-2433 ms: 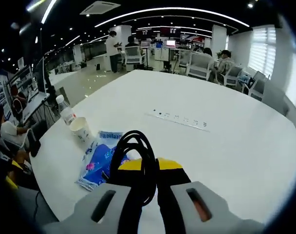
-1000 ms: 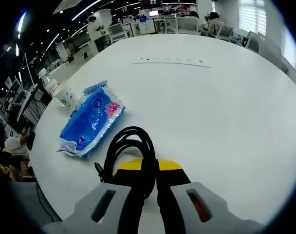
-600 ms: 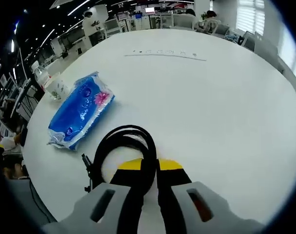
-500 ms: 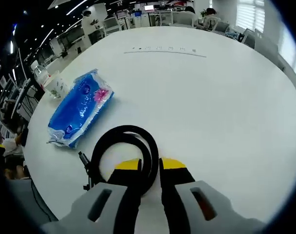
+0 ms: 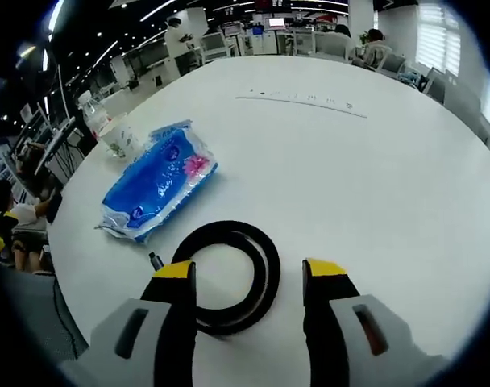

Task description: Arrange the tabletop items into an orderly group along one side of the table until the central work area is clear of visible clutter.

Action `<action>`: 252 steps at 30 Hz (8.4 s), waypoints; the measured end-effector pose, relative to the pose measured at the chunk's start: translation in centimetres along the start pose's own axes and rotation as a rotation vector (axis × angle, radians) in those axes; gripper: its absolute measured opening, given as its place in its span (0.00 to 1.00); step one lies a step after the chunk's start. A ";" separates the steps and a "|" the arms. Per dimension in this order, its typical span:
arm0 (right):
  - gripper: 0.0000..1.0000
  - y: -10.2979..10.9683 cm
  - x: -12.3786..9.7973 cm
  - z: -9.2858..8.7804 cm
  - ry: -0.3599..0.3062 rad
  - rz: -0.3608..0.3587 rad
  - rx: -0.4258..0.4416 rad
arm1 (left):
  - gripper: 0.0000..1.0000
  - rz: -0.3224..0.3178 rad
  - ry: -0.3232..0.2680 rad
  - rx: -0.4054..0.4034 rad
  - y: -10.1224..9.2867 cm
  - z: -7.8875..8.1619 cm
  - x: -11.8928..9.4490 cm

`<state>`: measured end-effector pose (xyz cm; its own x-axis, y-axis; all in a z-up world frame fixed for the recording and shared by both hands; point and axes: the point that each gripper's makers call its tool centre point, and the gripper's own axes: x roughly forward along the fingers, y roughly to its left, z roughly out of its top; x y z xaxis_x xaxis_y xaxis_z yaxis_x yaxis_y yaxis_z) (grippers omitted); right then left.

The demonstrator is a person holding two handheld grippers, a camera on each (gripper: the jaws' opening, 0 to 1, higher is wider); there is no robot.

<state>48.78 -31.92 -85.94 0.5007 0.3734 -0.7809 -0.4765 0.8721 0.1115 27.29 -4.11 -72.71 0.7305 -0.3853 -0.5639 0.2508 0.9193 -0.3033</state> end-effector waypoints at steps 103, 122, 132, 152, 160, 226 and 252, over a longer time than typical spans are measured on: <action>0.00 -4.9 -2.4 10.1 -0.108 -0.093 0.124 | 0.37 0.018 -0.042 0.003 0.5 0.6 0.0; 0.00 -10.8 -3.3 7.7 -0.084 -0.155 0.225 | 0.37 0.020 -0.016 0.012 0.4 0.2 0.1; 0.00 -11.6 -2.1 6.5 -0.056 -0.146 0.229 | 0.36 0.027 0.006 0.018 0.4 -0.2 0.2; 0.00 -11.3 -0.1 3.7 -0.005 -0.118 0.226 | 0.36 0.043 0.047 0.035 0.5 -0.7 0.5; 0.00 -11.6 0.0 3.1 -0.005 -0.131 0.222 | 0.36 0.039 0.065 0.054 0.4 -1.0 0.6; 0.32 2.2 2.6 15.3 -0.053 0.193 -0.310 | 0.34 -0.019 0.114 0.143 -3.1 0.1 9.2; 0.28 11.6 12.6 16.8 0.059 0.394 -0.583 | 0.32 -0.008 0.171 0.317 -0.6 -0.5 19.3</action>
<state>61.72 -11.78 -84.17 0.1792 0.5946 -0.7838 -0.9321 0.3576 0.0582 40.95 -12.15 -83.75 0.6176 -0.3761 -0.6908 0.4602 0.8850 -0.0703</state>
